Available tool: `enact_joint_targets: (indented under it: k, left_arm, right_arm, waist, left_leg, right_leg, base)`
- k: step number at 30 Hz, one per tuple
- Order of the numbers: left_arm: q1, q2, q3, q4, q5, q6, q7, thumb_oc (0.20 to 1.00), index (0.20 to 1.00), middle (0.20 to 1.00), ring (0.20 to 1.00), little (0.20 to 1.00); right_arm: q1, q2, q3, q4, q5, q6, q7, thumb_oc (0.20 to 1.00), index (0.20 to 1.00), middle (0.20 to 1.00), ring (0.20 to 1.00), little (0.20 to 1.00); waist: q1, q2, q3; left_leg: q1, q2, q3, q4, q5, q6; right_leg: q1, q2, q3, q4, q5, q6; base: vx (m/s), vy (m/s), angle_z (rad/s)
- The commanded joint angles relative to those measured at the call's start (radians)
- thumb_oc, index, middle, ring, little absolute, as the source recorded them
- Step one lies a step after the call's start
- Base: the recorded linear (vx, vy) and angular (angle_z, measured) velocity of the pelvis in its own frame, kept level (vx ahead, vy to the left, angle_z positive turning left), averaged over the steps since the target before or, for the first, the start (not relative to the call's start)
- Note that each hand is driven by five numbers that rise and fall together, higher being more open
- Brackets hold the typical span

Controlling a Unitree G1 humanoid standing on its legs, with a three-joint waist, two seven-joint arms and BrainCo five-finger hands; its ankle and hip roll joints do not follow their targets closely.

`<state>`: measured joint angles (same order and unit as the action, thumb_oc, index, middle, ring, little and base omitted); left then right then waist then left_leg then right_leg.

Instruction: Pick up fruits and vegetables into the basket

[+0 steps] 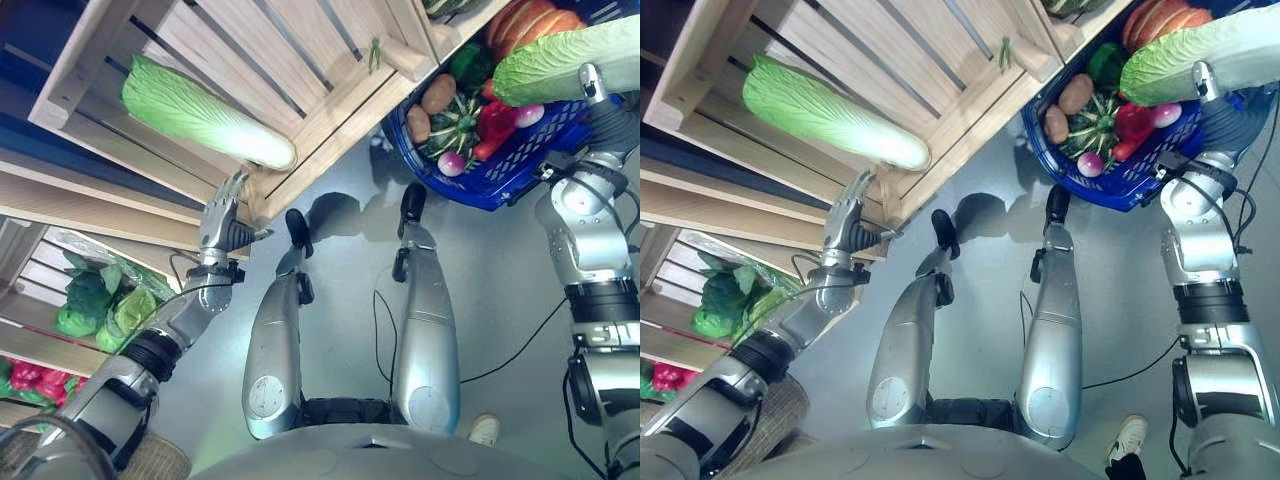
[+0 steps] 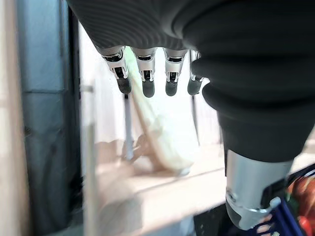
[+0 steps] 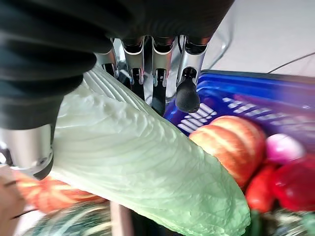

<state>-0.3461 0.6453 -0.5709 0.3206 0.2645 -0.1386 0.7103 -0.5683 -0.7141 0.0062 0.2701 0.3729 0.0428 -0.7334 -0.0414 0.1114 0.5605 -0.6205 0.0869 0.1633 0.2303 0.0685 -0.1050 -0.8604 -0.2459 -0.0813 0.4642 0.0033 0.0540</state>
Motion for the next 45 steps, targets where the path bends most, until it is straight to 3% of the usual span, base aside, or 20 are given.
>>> enact_joint_targets:
  k: [1,11,17,19,25,26,27,32,38,40,45]
  left_arm:
    - [0.036,0.018,0.047,-0.121,-0.018,-0.032,0.039,1.0,1.0,1.0,1.0,1.0]
    - [-0.052,0.114,0.096,-0.254,-0.026,-0.015,-0.029,1.0,1.0,1.0,1.0,1.0]
    - [-0.129,0.171,0.078,-0.258,-0.03,-0.032,-0.059,1.0,1.0,1.0,1.0,1.0]
    - [-0.163,0.193,0.069,-0.261,-0.023,-0.033,-0.06,1.0,1.0,1.0,1.0,1.0]
    - [-0.217,0.231,0.066,-0.289,0.067,-0.052,-0.046,1.0,1.0,1.0,1.0,1.0]
    - [-0.226,0.24,0.069,-0.296,0.09,-0.057,-0.043,1.0,1.0,1.0,1.0,1.0]
    - [-0.235,0.249,0.073,-0.302,0.104,-0.061,-0.041,1.0,1.0,1.0,1.0,1.0]
    - [-0.304,0.29,0.072,-0.305,0.141,-0.074,-0.024,1.0,1.0,1.0,1.0,1.0]
    - [-0.404,0.324,0.061,-0.293,0.189,-0.085,-0.026,1.0,1.0,1.0,1.0,1.0]
    - [-0.425,0.336,0.06,-0.296,0.209,-0.086,-0.022,1.0,1.0,1.0,1.0,1.0]
    - [-0.431,0.35,0.084,-0.303,0.272,-0.052,-0.003,1.0,1.0,1.0,1.0,1.0]
  right_arm:
    - [-0.029,-0.11,-0.037,0.03,0.019,0.017,-0.008,0.2,0.2,0.2,0.2,0.2]
    - [-0.213,-0.142,0.058,0.396,0.202,0.089,0.189,0.2,0.2,0.2,0.2,0.2]
    - [-0.378,-0.154,0.195,0.639,0.275,0.191,0.321,0.2,0.2,0.2,0.2,0.2]
    - [-0.422,-0.146,0.218,0.756,0.289,0.223,0.418,0.2,0.2,0.2,0.2,0.2]
    - [-0.442,-0.141,0.26,0.892,0.223,0.2,0.516,0.2,0.2,0.2,0.2,0.2]
    - [-0.441,-0.142,0.264,0.898,0.21,0.202,0.517,0.473,0.473,0.473,0.473,0.473]
    - [-0.441,-0.141,0.266,0.907,0.194,0.203,0.515,1.0,1.0,1.0,1.0,1.0]
    - [-0.452,-0.138,0.283,0.936,0.148,0.195,0.492,1.0,1.0,1.0,1.0,1.0]
    - [-0.42,-0.115,0.264,0.918,0.121,0.105,0.373,1.0,1.0,1.0,1.0,1.0]
    - [-0.382,-0.103,0.242,0.868,0.144,0.045,0.31,1.0,1.0,1.0,1.0,1.0]
    - [-0.21,-0.063,0.176,0.613,0.138,-0.006,0.166,1.0,1.0,1.0,1.0,1.0]
  waist:
    - [-0.009,0.085,-0.04]
    - [0.044,0.114,-0.04]
    - [0.082,0.117,-0.04]
    - [0.096,0.119,-0.04]
    - [0.116,0.12,-0.04]
    - [0.117,0.119,-0.04]
    - [0.118,0.118,-0.04]
    - [0.112,0.119,-0.04]
    - [0.091,0.109,-0.04]
    - [0.077,0.103,-0.04]
    - [0.035,0.076,-0.04]
  left_leg:
    - [-0.13,0.014,-0.024,0.165,-0.024,0.017]
    - [-0.257,-0.005,-0.06,0.244,-0.04,0.041]
    - [-0.342,-0.01,-0.088,0.302,-0.055,0.056]
    - [-0.381,-0.011,-0.103,0.33,-0.06,0.061]
    - [-0.429,-0.018,-0.127,0.366,-0.068,0.071]
    - [-0.433,-0.018,-0.13,0.371,-0.069,0.073]
    - [-0.438,-0.019,-0.132,0.377,-0.071,0.073]
    - [-0.445,-0.012,-0.135,0.386,-0.071,0.071]
    - [-0.413,-0.001,-0.128,0.367,-0.068,0.062]
    - [-0.393,0.005,-0.122,0.355,-0.067,0.056]
    - [-0.336,0.015,-0.1,0.331,-0.067,0.046]
  right_leg:
    - [-0.002,0.011,-0.007,0.057,-0.019,0.026]
    - [-0.124,0.004,-0.003,0.142,-0.037,0.015]
    - [-0.193,-0.002,-0.007,0.193,-0.042,0.005]
    - [-0.225,-0.002,-0.003,0.221,-0.045,0.002]
    - [-0.264,-0.002,0.001,0.258,-0.05,-0.003]
    - [-0.267,-0.004,0.001,0.263,-0.05,-0.003]
    - [-0.27,-0.004,0.002,0.266,-0.049,-0.002]
    - [-0.278,0.0,0.012,0.279,-0.052,-0.001]
    - [-0.245,0.011,0.012,0.249,-0.044,0.002]
    - [-0.227,0.017,0.015,0.233,-0.04,0.004]
    - [-0.171,0.03,0.018,0.189,-0.032,0.008]
  base:
    - [0.02,-0.051,0.07]
    - [0.01,-0.094,0.08]
    - [0.01,-0.119,0.11]
    - [0.03,-0.102,0.1]
    - [0.02,-0.05,0.07]
    - [0.01,-0.046,0.06]
    - [0.01,-0.028,0.05]
    - [0.0,0.001,0.0]
    - [0.0,0.037,-0.02]
    - [-0.01,0.07,-0.02]
    - [-0.01,0.092,-0.08]
